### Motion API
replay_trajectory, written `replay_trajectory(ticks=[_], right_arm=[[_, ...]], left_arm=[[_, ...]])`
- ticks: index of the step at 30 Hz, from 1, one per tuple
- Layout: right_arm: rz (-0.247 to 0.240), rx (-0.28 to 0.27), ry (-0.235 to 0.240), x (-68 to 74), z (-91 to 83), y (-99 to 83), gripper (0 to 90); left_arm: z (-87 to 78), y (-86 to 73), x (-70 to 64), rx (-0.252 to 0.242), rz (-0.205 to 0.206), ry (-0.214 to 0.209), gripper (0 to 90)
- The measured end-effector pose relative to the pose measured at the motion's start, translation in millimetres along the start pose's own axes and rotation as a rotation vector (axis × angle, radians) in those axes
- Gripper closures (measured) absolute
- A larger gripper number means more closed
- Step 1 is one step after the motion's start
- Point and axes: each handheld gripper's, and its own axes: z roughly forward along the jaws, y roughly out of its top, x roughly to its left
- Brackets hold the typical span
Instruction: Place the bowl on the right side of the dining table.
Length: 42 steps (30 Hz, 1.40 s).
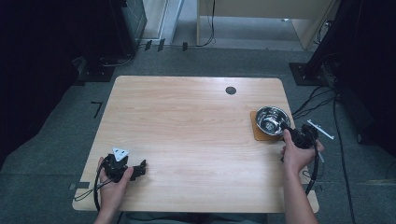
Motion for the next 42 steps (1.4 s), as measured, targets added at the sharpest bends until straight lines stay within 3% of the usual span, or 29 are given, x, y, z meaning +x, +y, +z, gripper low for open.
replay_trajectory(ticks=[2,3,4,9,10,12,16,26,42], right_arm=[[-0.052,0.002,-0.032,2.7,-2.4,-0.8,34.4],[-0.052,0.002,-0.032,2.7,-2.4,-0.8,34.4],[-0.107,-0.002,-0.058,5.9,-5.7,-1.8,33.5],[-0.15,-0.006,-0.052,8.0,-11.7,-3.7,28.7],[-0.17,-0.008,-0.013,8.2,-14.1,-5.4,24.4],[-0.193,-0.002,-0.027,9.8,-16.3,-7.4,24.7],[-0.236,0.013,0.004,11.3,-20.0,-11.2,16.8],[-0.293,0.022,0.009,14.7,-30.3,-18.2,5.4],[-0.328,0.039,0.017,7.3,-45.2,-32.9,0.0]], left_arm=[[0.0,0.0,0.0,0.0,0.0,0.0,0.0],[0.0,0.0,0.0,0.0,0.0,0.0,0.0],[0.0,0.0,0.0,0.0,0.0,0.0,0.0],[0.0,0.0,0.0,0.0,0.0,0.0,0.0],[0.0,0.0,0.0,0.0,0.0,0.0,0.0],[0.0,0.0,0.0,0.0,0.0,0.0,0.0],[0.0,0.0,0.0,0.0,0.0,0.0,0.0],[0.0,0.0,0.0,0.0,0.0,0.0,0.0],[0.0,0.0,0.0,0.0,0.0,0.0,0.0]])
